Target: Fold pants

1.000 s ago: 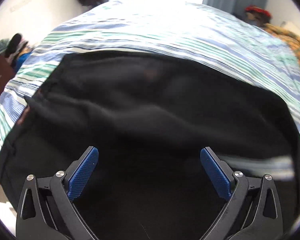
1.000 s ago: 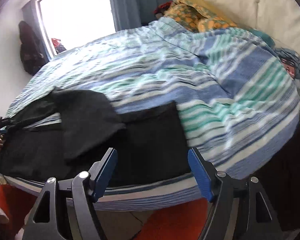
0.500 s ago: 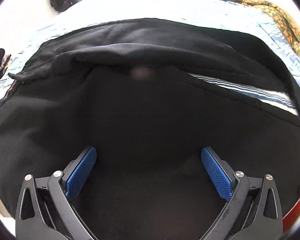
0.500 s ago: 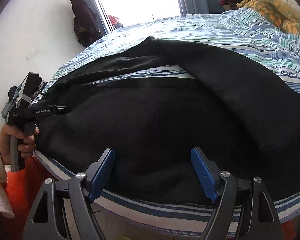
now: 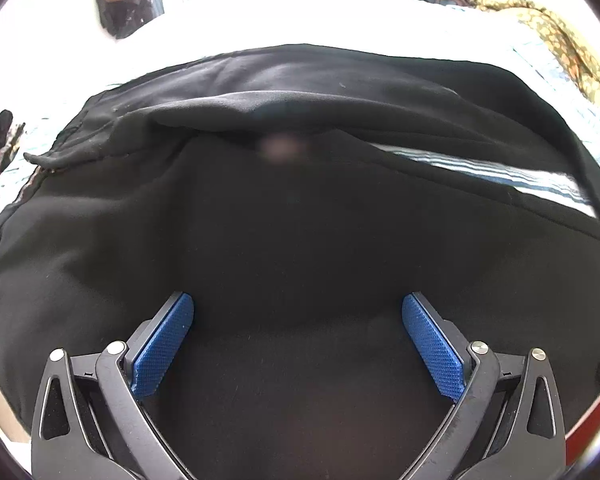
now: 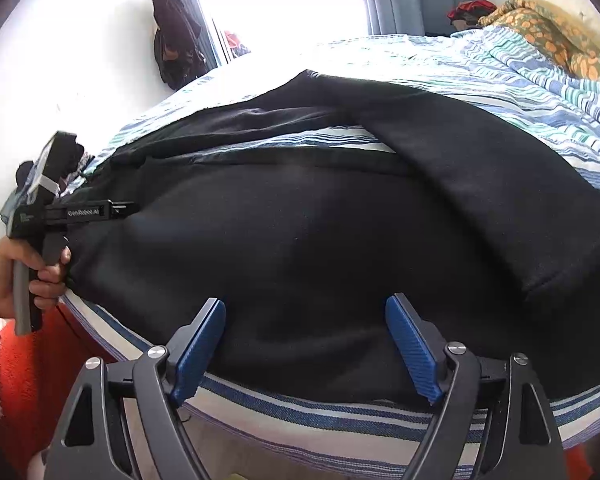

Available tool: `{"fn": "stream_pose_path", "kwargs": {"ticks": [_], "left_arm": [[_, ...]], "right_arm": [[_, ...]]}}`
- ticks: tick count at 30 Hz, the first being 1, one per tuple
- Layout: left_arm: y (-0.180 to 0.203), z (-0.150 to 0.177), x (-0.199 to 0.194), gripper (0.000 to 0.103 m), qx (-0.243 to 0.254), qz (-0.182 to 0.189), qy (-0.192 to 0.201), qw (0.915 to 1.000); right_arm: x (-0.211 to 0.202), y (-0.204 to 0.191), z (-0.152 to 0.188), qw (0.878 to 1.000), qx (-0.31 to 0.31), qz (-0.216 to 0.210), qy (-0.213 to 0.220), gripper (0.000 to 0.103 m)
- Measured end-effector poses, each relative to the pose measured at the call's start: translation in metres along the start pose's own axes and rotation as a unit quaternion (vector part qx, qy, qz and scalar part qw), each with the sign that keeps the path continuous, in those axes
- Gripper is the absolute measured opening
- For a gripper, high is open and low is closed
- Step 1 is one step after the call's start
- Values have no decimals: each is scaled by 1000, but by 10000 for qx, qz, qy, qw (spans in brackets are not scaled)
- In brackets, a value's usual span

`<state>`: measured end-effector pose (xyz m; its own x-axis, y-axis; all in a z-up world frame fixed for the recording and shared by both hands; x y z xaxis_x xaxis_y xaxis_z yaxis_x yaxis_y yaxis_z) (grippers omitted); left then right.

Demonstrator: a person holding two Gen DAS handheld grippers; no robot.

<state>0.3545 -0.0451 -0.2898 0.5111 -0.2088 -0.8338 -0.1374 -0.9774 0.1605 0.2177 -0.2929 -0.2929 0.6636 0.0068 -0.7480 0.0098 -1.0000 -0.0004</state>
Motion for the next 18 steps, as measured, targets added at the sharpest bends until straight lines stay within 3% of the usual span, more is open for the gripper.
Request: {"fn": "stream_pose_path", "kwargs": {"ticks": [10, 14, 16, 18], "left_arm": [[-30, 29, -41, 103, 367, 308, -116, 9988], [-80, 25, -76, 102, -253, -55, 397, 9989], [-109, 26, -71, 102, -591, -242, 280, 9976], [-121, 32, -57, 102, -557, -232, 24, 9982]], "right_arm": [[4, -4, -1, 9991, -120, 289, -289, 83], [6, -8, -1, 9986, -117, 404, -328, 86], [6, -9, -2, 9983, -66, 439, -375, 88], [-2, -8, -9, 9974, 131, 518, -488, 87]]}}
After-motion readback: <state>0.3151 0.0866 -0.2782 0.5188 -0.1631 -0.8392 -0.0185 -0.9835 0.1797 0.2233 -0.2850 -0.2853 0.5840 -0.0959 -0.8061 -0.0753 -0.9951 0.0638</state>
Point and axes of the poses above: each gripper's, at about its wrist camera, not at the fingertips, and x roughly the way its jaws point, y to its right, z to its underside, the point moved 5 cm from there along x, roughly the way its jaws point, and after that the axes turned 13 degrees about z, right-handed, at the moved point
